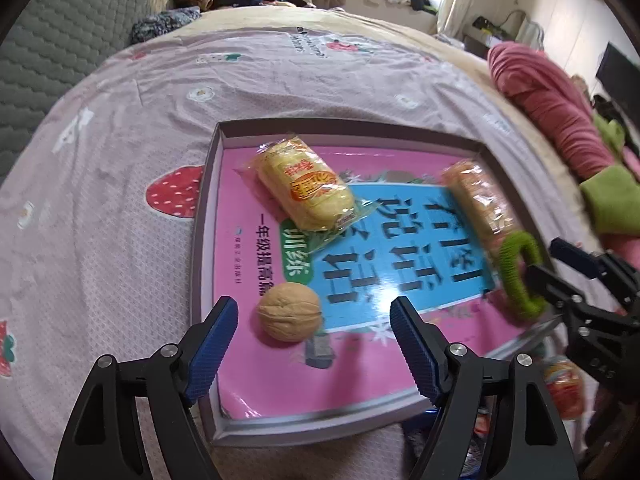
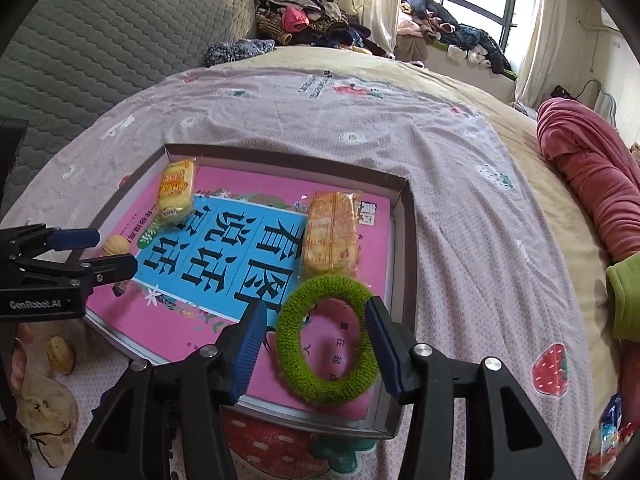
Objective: Organize objects
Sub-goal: 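Open both grippers to drop the walnut and green ring onto the book, then withdraw both grippers and move toward the mesh pouch and red candy bag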
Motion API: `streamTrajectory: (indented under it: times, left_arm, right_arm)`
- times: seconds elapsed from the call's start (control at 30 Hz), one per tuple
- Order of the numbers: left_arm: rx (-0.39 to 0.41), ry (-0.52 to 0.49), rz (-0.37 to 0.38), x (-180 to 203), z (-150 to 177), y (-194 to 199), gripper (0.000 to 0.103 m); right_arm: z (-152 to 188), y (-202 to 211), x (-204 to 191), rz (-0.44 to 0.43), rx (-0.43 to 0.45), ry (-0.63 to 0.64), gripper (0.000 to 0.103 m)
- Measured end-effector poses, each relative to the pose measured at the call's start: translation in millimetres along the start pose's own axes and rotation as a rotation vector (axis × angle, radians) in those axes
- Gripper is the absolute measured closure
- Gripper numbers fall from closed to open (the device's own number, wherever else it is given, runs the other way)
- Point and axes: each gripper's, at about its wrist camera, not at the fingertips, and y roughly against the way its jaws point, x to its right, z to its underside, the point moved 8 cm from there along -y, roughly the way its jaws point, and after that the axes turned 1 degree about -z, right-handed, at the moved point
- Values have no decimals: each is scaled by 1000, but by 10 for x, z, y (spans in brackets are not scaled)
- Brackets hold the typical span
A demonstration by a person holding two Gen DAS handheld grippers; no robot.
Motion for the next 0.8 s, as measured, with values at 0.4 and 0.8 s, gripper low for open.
streamTrajectory:
  times: [0.4, 0.8]
  left_arm:
    - [131, -9, -60, 25, -150, 459, 22]
    - [374, -47, -180, 142, -161, 1396, 14]
  right_arm:
    - [-71, 184, 20, 2, 55, -16, 44]
    - [-243, 838, -46, 49, 208, -20, 21]
